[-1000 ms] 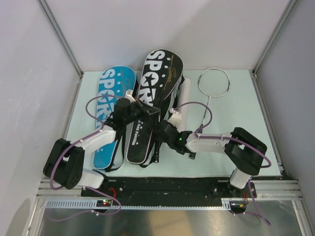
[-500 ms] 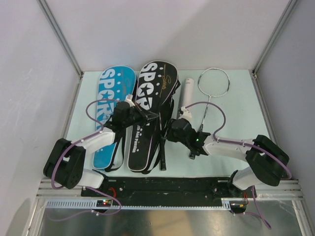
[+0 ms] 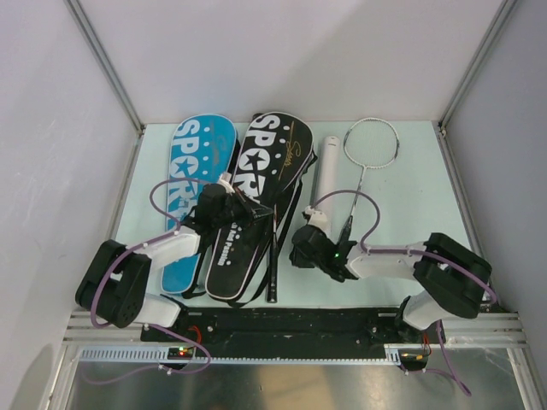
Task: Pack up the badminton gear
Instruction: Place the racket in the racket bag, then adjust the racket in the racket bag.
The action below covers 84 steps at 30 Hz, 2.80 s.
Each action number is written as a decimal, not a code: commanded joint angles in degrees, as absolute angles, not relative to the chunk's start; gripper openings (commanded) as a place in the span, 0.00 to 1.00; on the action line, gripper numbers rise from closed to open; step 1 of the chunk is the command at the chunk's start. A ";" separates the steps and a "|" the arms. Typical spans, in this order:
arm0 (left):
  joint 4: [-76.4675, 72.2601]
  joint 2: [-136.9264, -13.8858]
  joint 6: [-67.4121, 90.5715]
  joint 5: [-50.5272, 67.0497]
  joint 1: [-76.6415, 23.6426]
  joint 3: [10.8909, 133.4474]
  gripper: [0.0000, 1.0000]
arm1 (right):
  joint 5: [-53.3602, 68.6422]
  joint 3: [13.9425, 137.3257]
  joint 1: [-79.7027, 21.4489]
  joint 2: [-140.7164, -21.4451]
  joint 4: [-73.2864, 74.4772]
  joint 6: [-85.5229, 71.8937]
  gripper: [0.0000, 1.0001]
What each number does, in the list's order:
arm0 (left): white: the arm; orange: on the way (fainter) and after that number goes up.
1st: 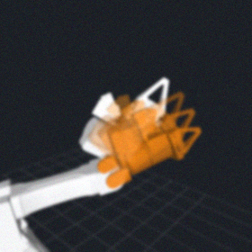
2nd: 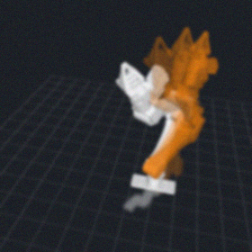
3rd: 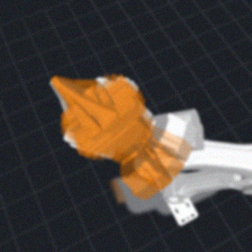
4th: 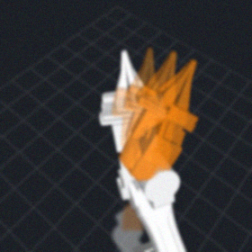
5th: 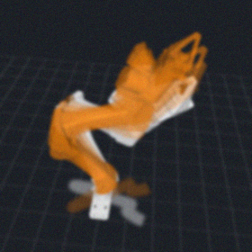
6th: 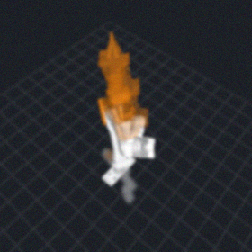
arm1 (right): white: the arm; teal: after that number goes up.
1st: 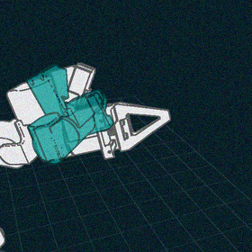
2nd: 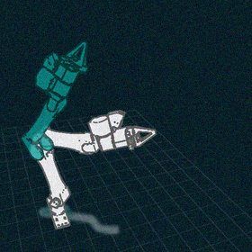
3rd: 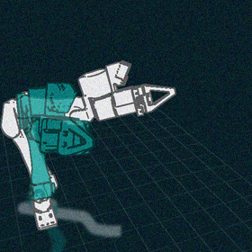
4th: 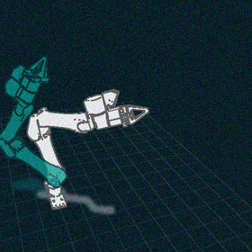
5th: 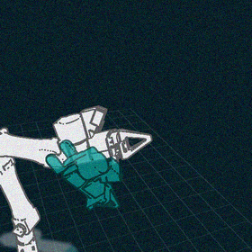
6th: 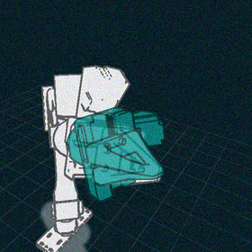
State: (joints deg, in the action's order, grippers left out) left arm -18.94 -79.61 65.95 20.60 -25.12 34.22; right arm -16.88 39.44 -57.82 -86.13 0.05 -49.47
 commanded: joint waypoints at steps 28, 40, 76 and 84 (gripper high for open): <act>-20.59 -79.97 67.95 20.05 -26.28 33.32 0.00 | -23.59 39.46 -60.58 -104.33 -37.45 -60.45 0.38; -20.60 -80.27 67.10 18.65 -26.28 33.40 0.00 | -18.79 43.73 -49.50 -96.91 -20.37 -52.52 0.54; -20.61 -77.11 68.77 18.27 -26.33 35.86 0.00 | -22.98 54.46 -45.99 -102.22 -15.90 -53.47 0.00; -17.69 -71.61 67.31 17.31 -25.92 38.15 0.00 | -23.09 53.17 -46.87 -86.21 -9.49 -44.06 0.00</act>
State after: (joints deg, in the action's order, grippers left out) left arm -17.08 -75.53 68.03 18.85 -26.33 34.17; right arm -22.39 53.56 -46.15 -94.17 -11.97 -50.06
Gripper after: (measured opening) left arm 0.017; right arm 0.010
